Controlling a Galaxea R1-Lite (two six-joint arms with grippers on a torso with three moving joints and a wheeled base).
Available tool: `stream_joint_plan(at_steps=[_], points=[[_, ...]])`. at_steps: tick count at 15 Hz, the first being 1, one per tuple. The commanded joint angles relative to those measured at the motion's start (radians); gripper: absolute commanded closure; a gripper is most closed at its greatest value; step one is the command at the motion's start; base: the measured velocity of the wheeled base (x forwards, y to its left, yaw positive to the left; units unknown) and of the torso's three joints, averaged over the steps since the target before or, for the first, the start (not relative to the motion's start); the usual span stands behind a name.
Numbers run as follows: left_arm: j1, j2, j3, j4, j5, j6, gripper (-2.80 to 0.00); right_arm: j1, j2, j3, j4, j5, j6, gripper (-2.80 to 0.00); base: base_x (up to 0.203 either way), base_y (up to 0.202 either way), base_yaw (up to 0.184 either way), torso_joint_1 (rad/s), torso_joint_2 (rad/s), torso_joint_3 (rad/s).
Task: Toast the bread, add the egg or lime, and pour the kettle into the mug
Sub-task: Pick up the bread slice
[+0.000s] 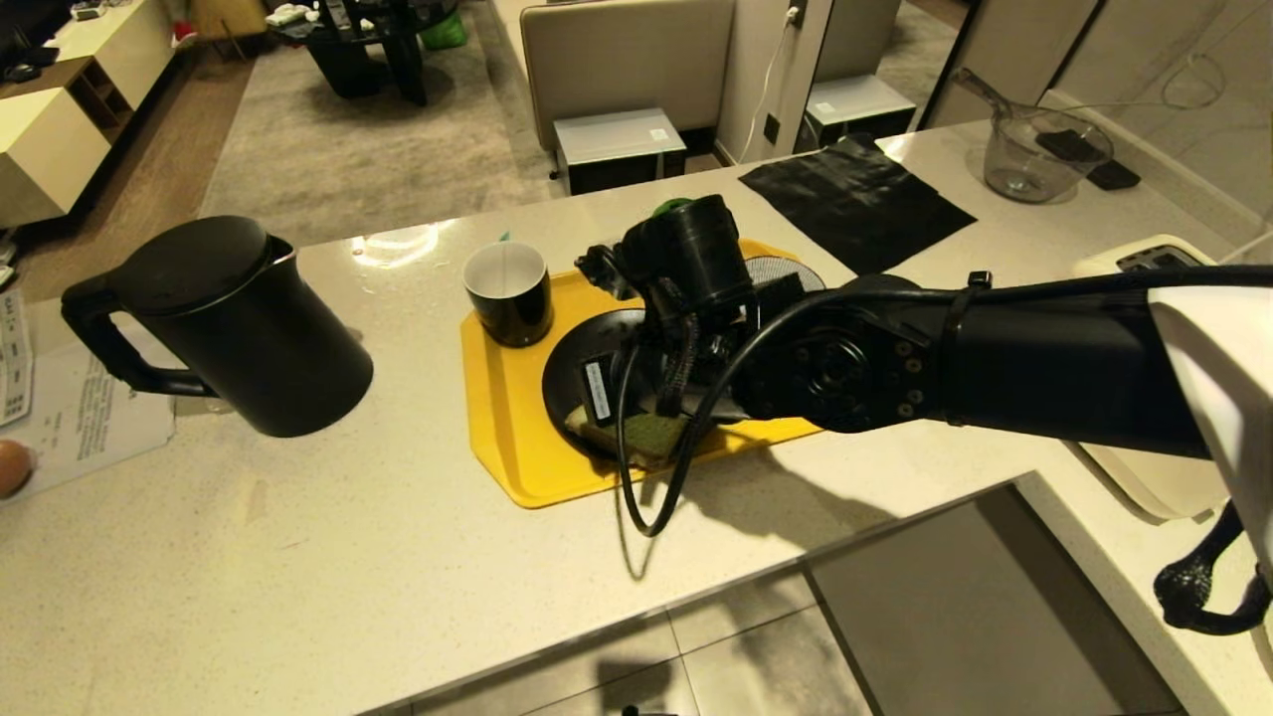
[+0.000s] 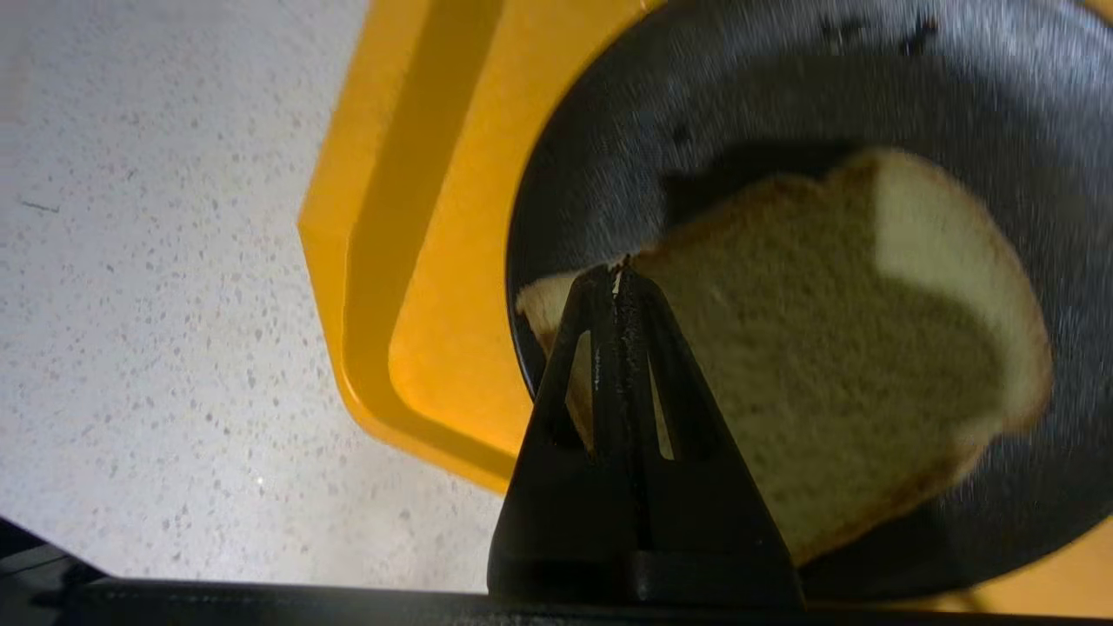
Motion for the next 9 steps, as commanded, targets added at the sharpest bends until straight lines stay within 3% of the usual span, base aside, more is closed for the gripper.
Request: stream_joint_plan(at_steps=[1, 6, 9], points=[[0.000, 0.000, 0.000, 0.000, 0.001, 0.000, 0.00, 0.011, 0.025, 0.000, -0.059, -0.001, -0.025, 0.00, 0.000, 0.000, 0.000, 0.000, 0.00, 0.000], [0.000, 0.000, 0.000, 0.000, 0.001, 0.000, 0.00, 0.014, 0.091, 0.000, -0.140, -0.109, -0.063, 0.00, 0.000, 0.000, 0.000, 0.000, 0.00, 0.000], [0.000, 0.000, 0.000, 0.000, 0.001, -0.001, 0.00, 0.014, 0.107, -0.002, -0.143, -0.125, -0.090, 0.00, 0.000, 0.000, 0.000, 0.000, 0.00, 0.000]])
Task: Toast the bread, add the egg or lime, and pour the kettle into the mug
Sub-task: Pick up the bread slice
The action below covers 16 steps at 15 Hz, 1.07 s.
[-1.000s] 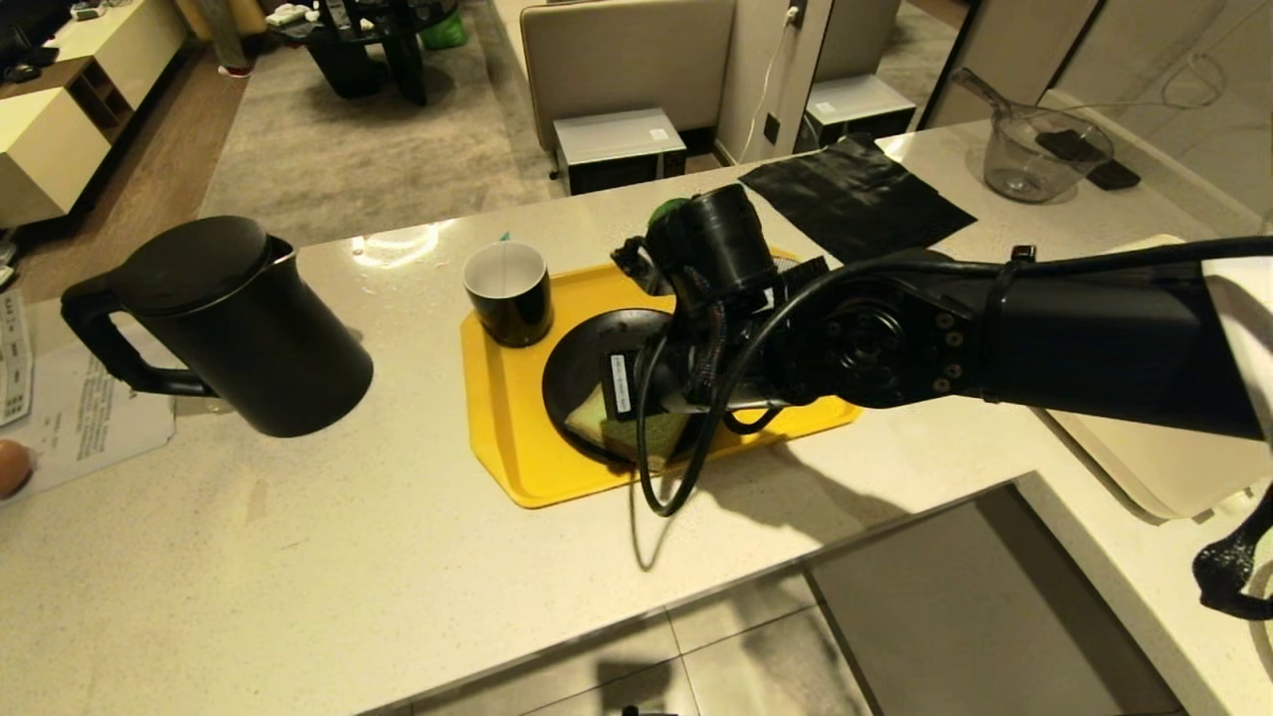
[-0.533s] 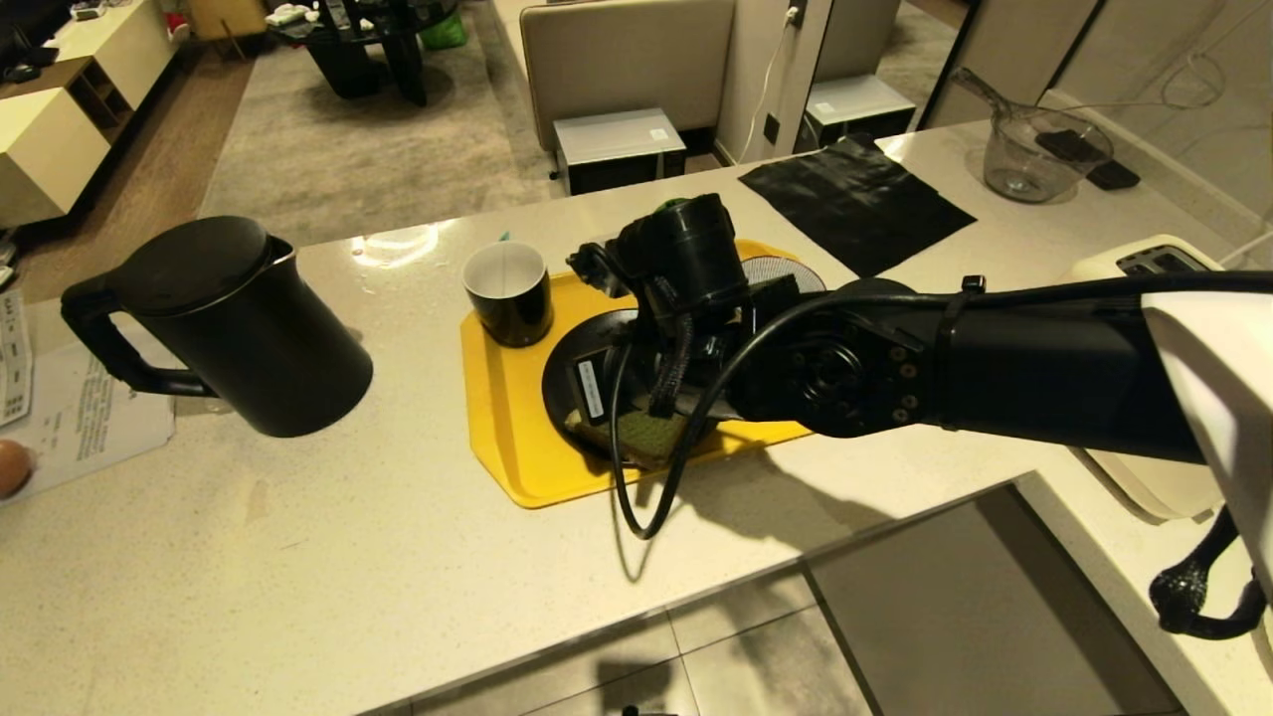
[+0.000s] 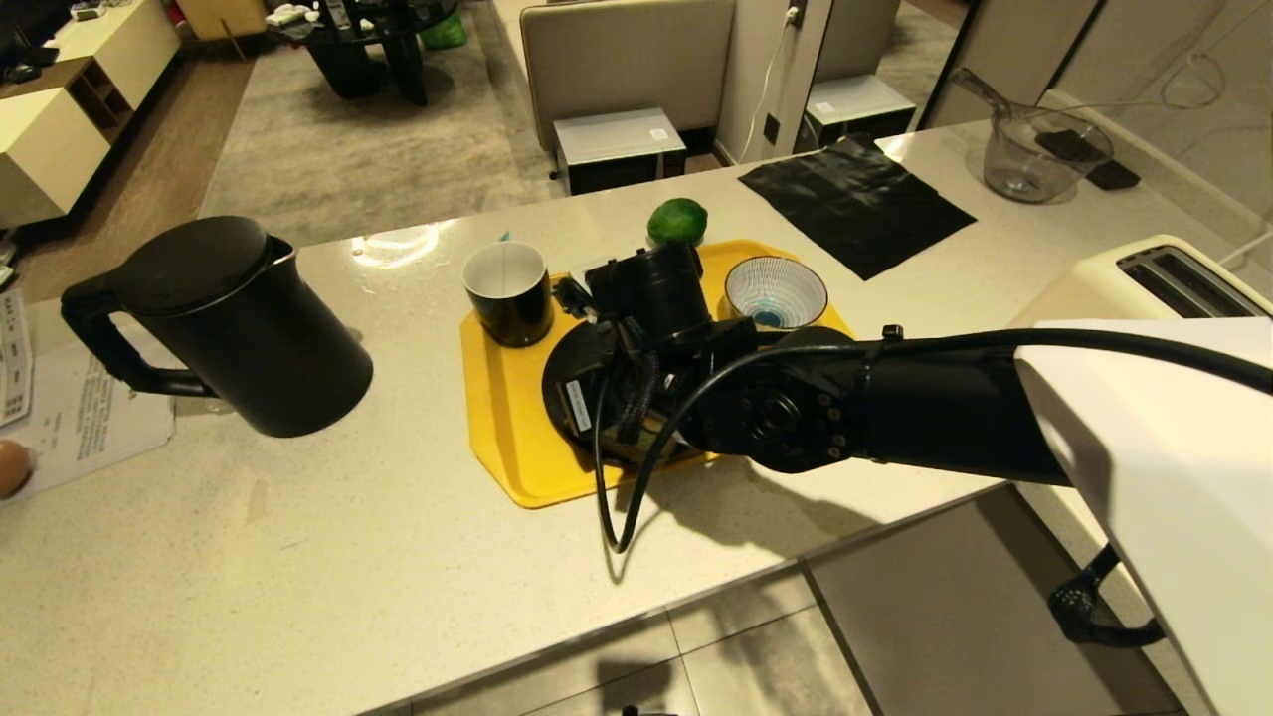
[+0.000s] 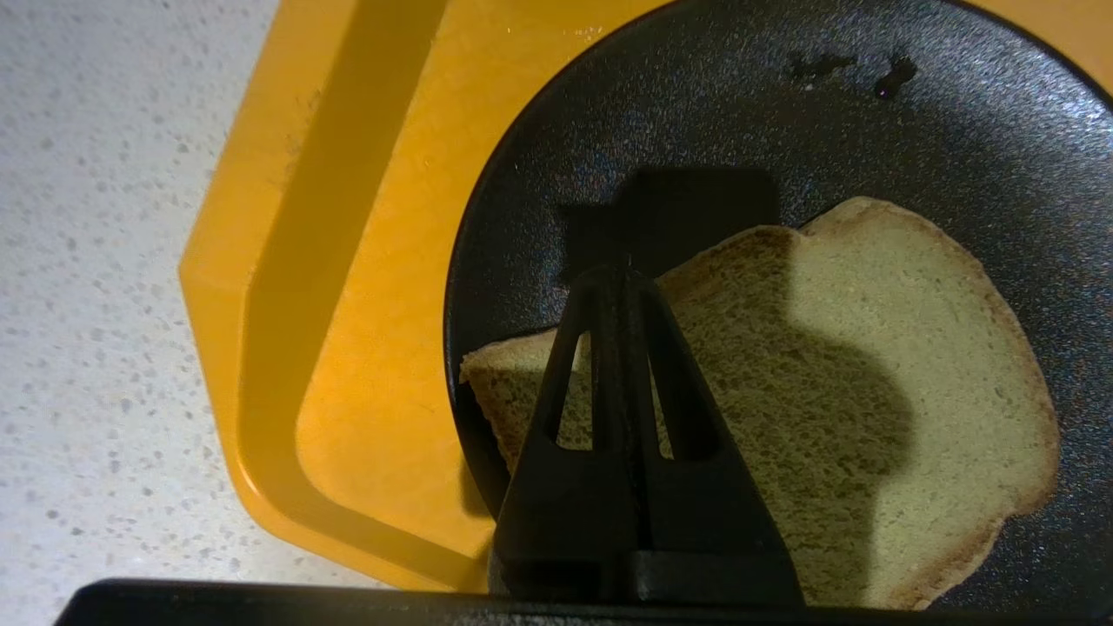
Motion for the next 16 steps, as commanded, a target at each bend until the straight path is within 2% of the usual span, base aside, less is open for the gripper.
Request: stream_joint_plan(at_steps=[1, 10, 12, 16], points=[[0.000, 0.000, 0.000, 0.000, 0.000, 0.000, 0.00, 0.000, 0.022, -0.001, -0.002, -0.013, -0.011, 0.00, 0.000, 0.000, 0.000, 0.000, 0.00, 0.000], [0.000, 0.000, 0.000, 0.000, 0.000, 0.000, 0.00, 0.000, 0.039, 0.026, 0.005, -0.025, -0.034, 0.00, 0.000, 0.000, 0.000, 0.000, 0.00, 0.000], [0.000, 0.000, 0.000, 0.000, 0.000, 0.000, 0.00, -0.002, 0.038, 0.051, 0.003, -0.065, -0.031, 0.00, 0.000, 0.000, 0.000, 0.000, 0.00, 0.000], [0.000, 0.000, 0.000, 0.000, 0.000, 0.000, 0.00, -0.019, 0.024, 0.069, 0.005, -0.090, -0.027, 0.00, 0.000, 0.000, 0.000, 0.000, 0.00, 0.000]])
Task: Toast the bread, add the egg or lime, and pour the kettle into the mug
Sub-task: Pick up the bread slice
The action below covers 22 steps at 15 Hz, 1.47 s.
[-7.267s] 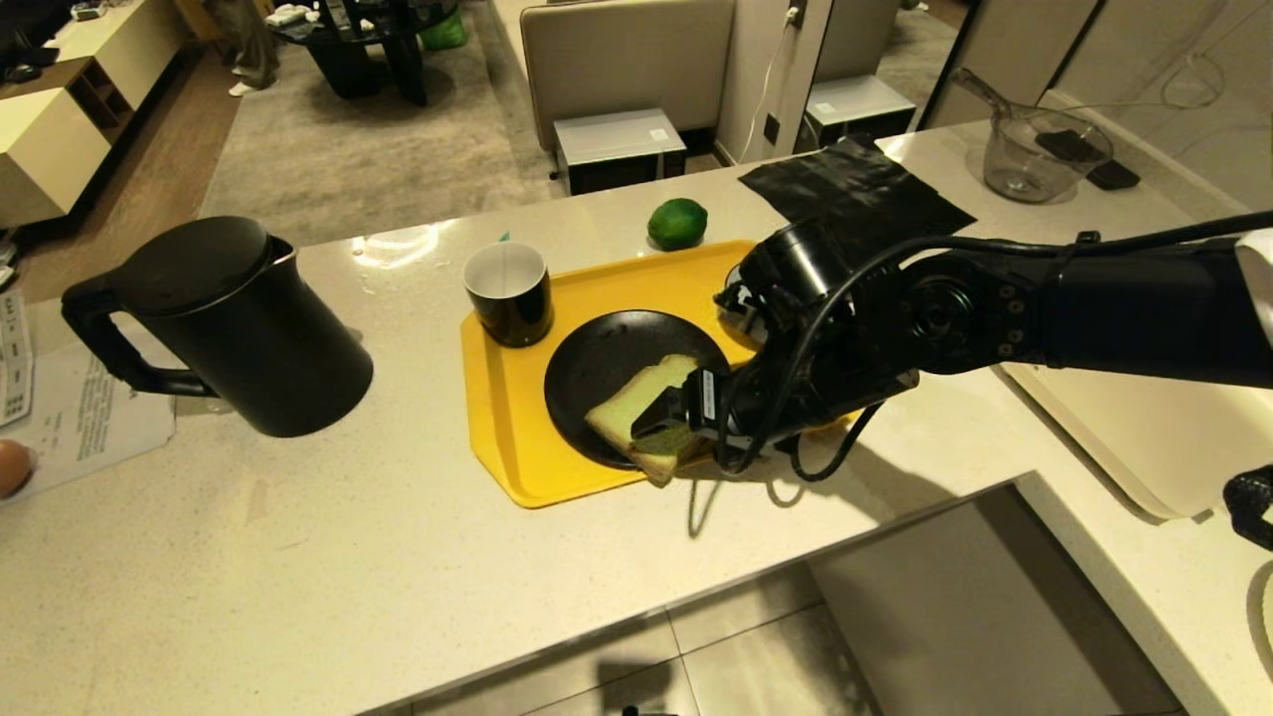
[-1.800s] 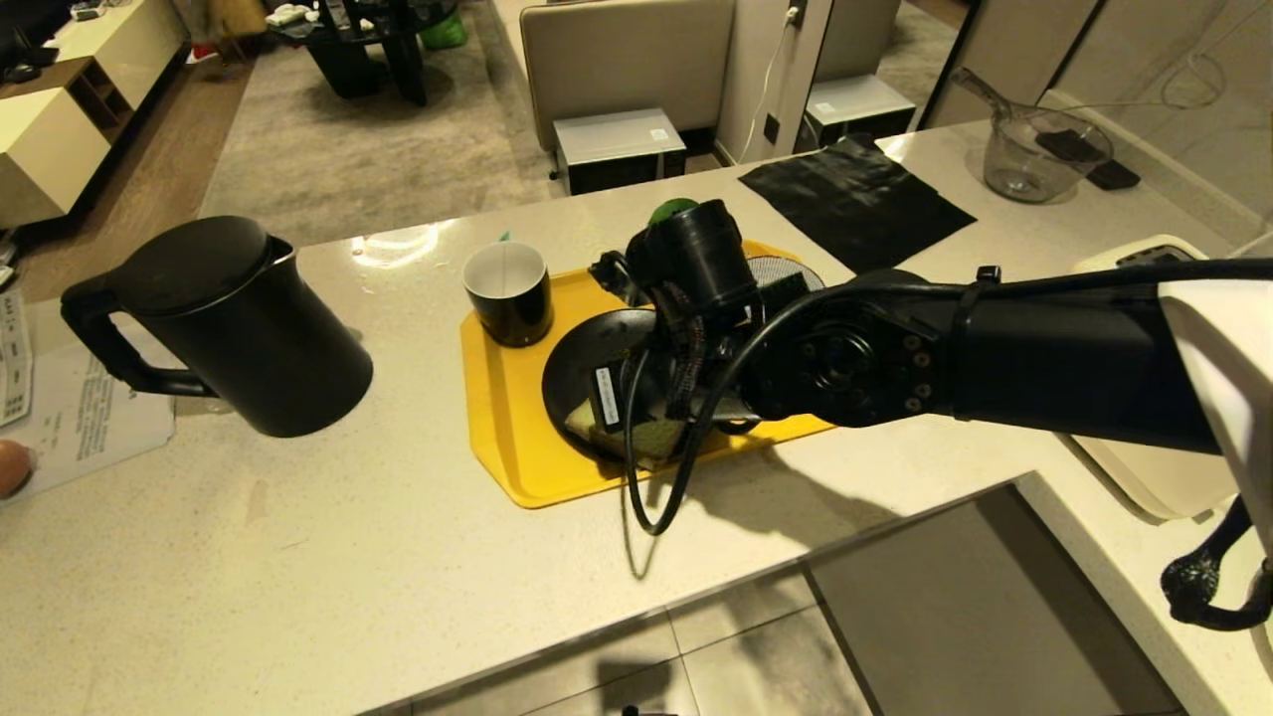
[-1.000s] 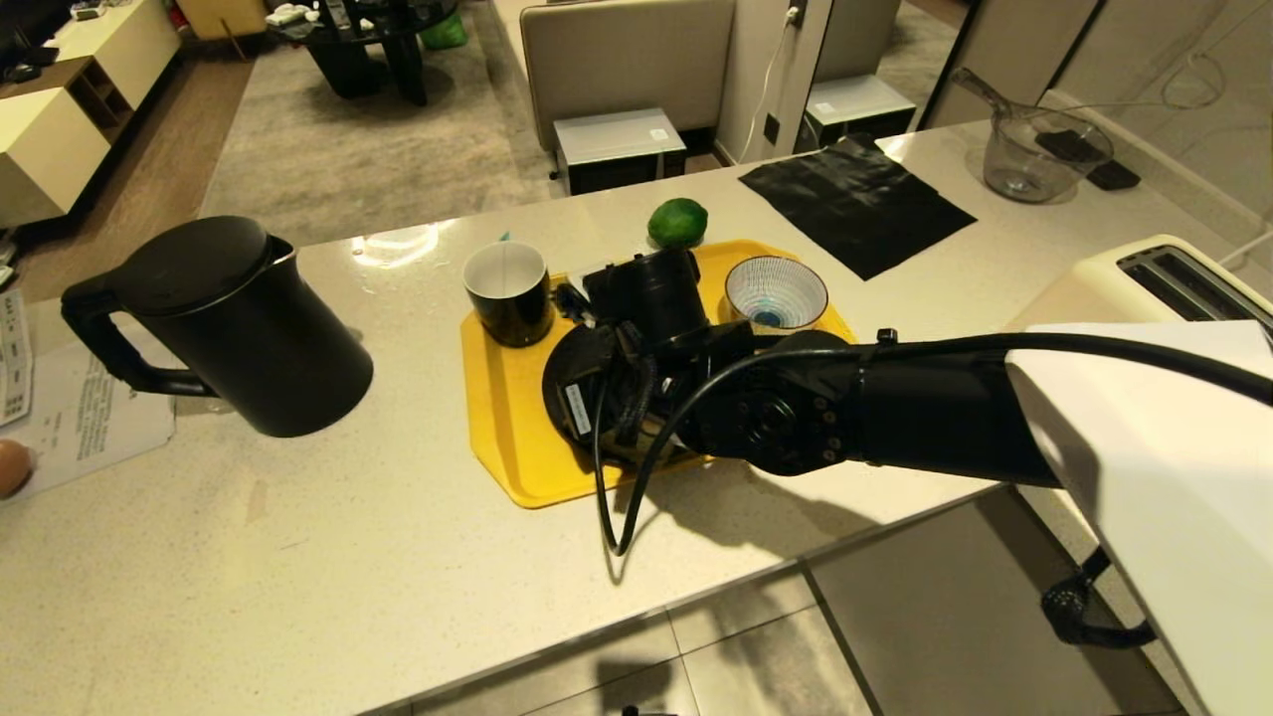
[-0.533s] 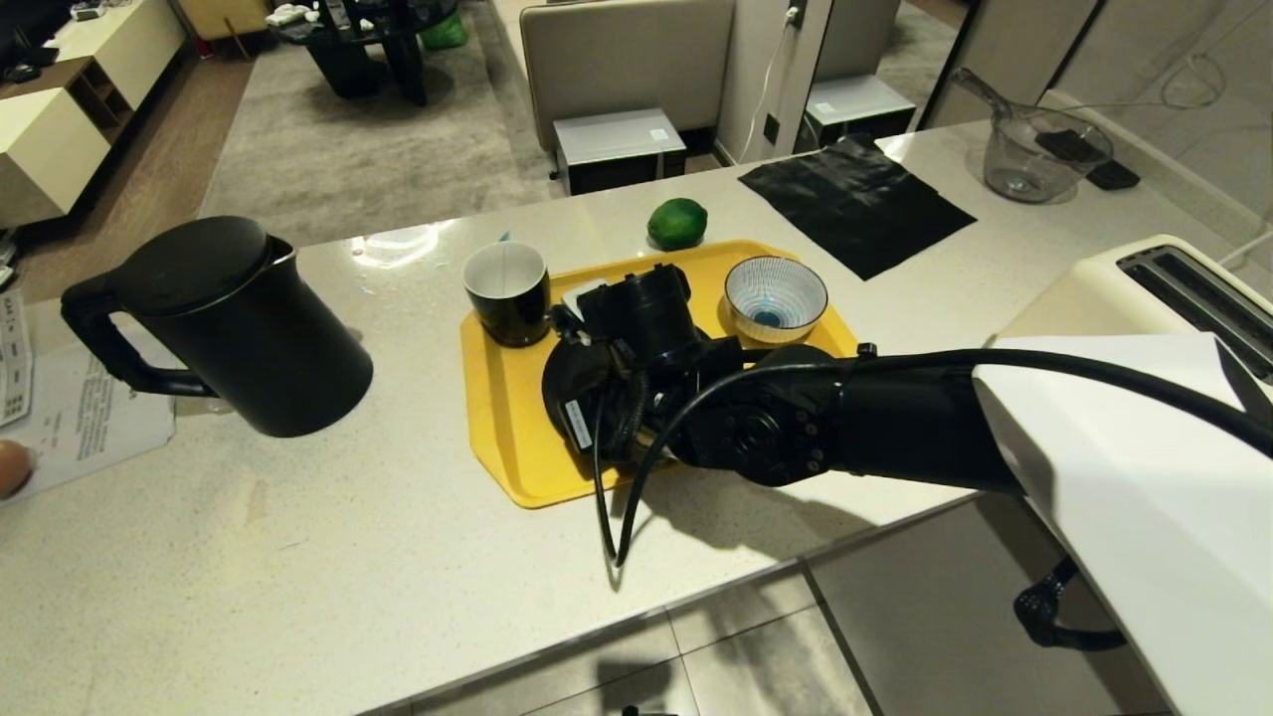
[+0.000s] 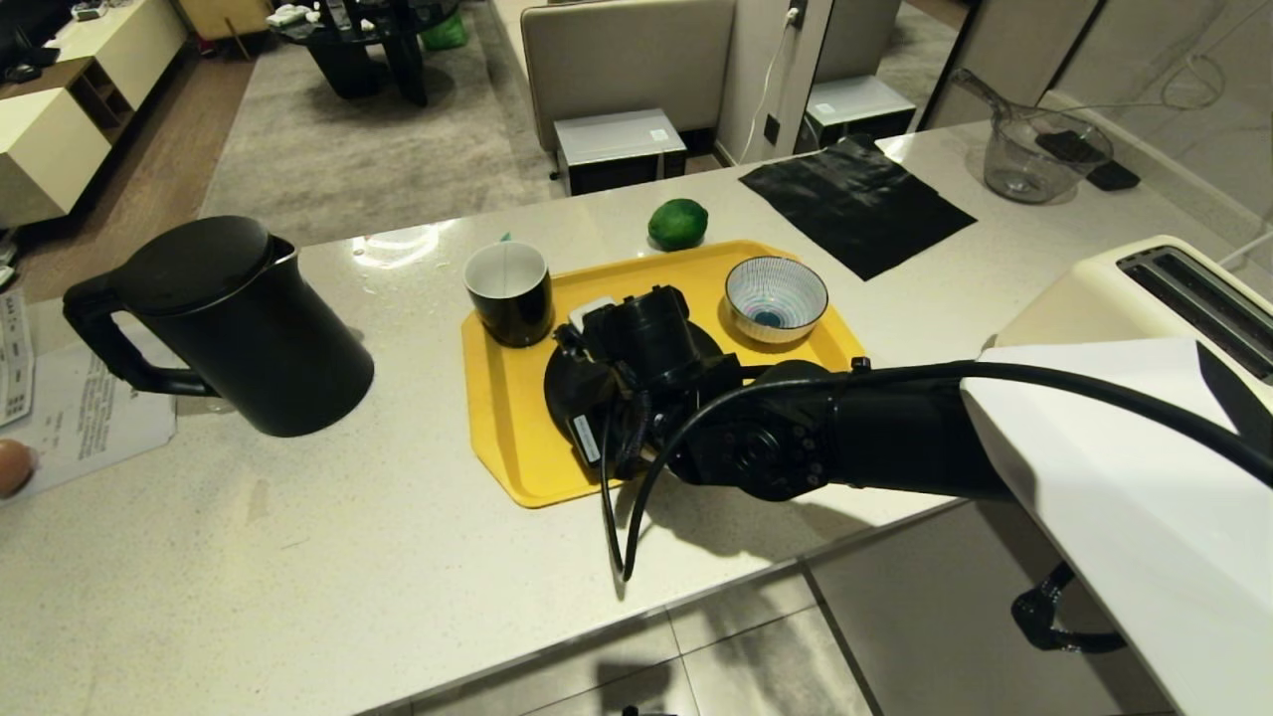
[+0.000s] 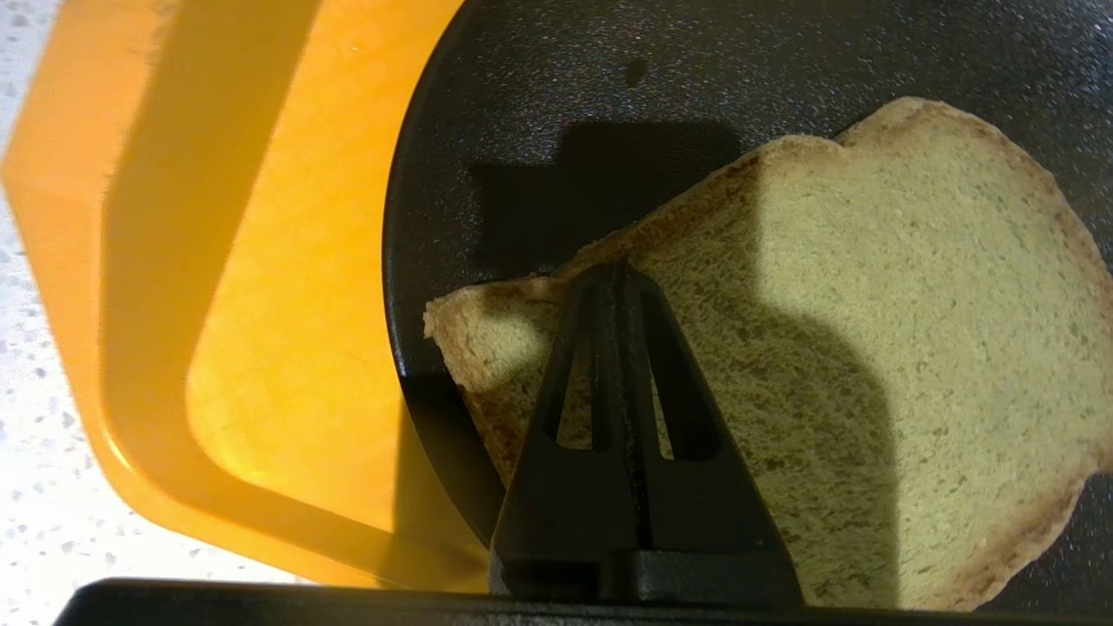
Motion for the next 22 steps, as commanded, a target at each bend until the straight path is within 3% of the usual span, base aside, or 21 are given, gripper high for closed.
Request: stream_joint_plan(at_steps=[1, 12, 22], points=[[0.000, 0.000, 0.000, 0.000, 0.001, 0.000, 0.00, -0.014, -0.013, 0.012, 0.006, -0.016, 0.001, 0.00, 0.000, 0.000, 0.000, 0.000, 0.00, 0.000], [0.000, 0.000, 0.000, 0.000, 0.001, 0.000, 0.00, -0.053, -0.118, 0.111, 0.000, -0.054, 0.006, 0.00, 0.000, 0.000, 0.000, 0.000, 0.00, 0.000], [0.000, 0.000, 0.000, 0.000, 0.001, 0.000, 0.00, 0.016, -0.133, 0.116, -0.002, -0.034, 0.006, 0.00, 0.000, 0.000, 0.000, 0.000, 0.00, 0.000]])
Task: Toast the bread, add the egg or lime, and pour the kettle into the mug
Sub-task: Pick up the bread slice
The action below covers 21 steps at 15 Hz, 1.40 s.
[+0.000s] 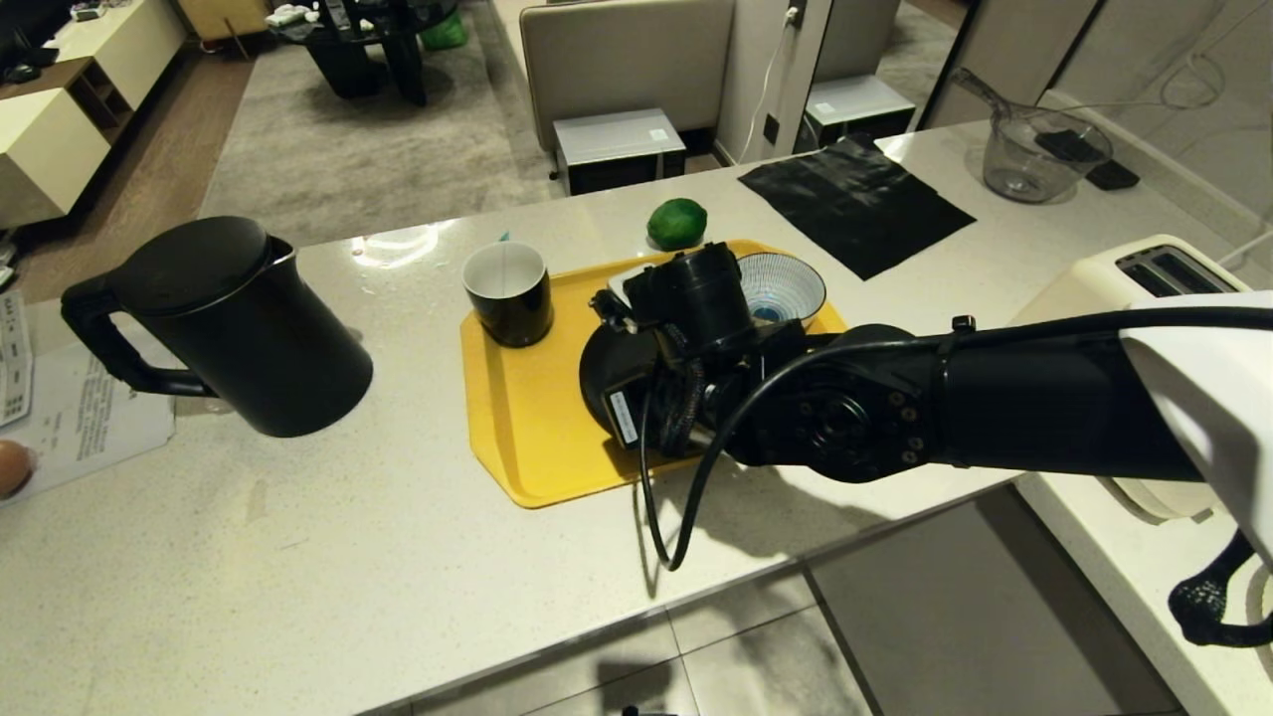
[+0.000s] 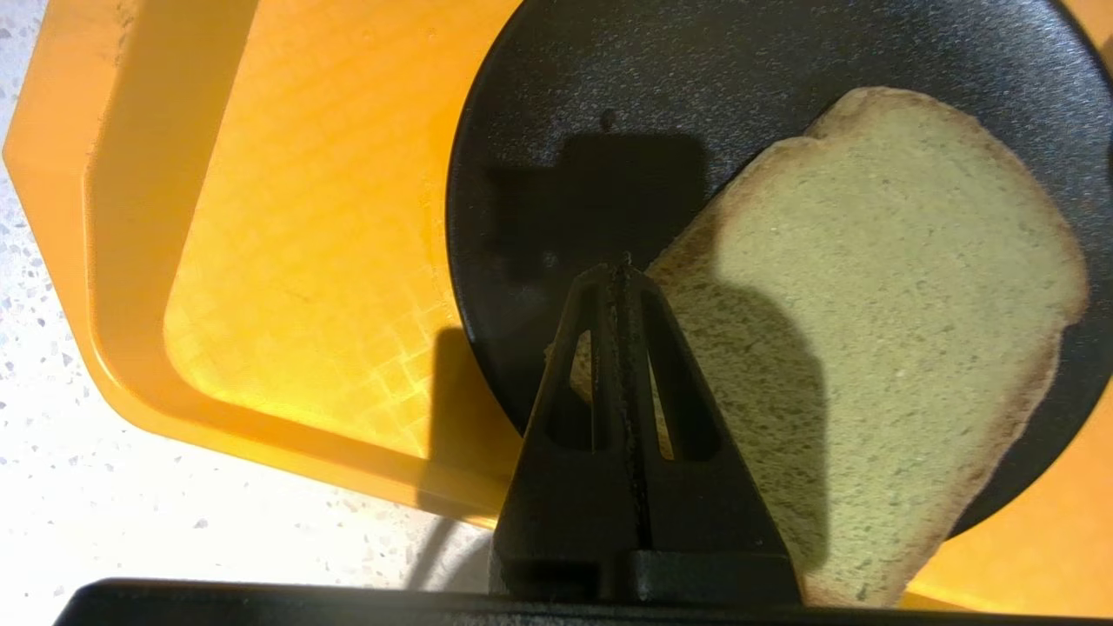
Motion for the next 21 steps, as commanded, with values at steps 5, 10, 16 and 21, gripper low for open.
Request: stream_joint_plan(at_steps=[5, 10, 16, 21], points=[[0.000, 0.000, 0.000, -0.001, 0.000, 0.000, 0.00, 0.030, 0.077, -0.046, 0.000, -0.023, -0.012, 0.00, 0.000, 0.000, 0.000, 0.000, 0.00, 0.000], [0.000, 0.000, 0.000, -0.001, 0.000, 0.000, 0.00, 0.044, 0.130, -0.093, 0.000, -0.057, -0.014, 0.00, 0.000, 0.000, 0.000, 0.000, 0.00, 0.000], [0.000, 0.000, 0.000, -0.001, 0.000, 0.000, 0.00, 0.041, 0.137, -0.104, 0.003, -0.144, -0.010, 0.00, 0.000, 0.000, 0.000, 0.000, 0.00, 0.000], [0.000, 0.000, 0.000, -0.001, 0.000, 0.000, 0.00, 0.032, 0.118, -0.093, 0.003, -0.187, -0.008, 0.00, 0.000, 0.000, 0.000, 0.000, 0.00, 0.000]])
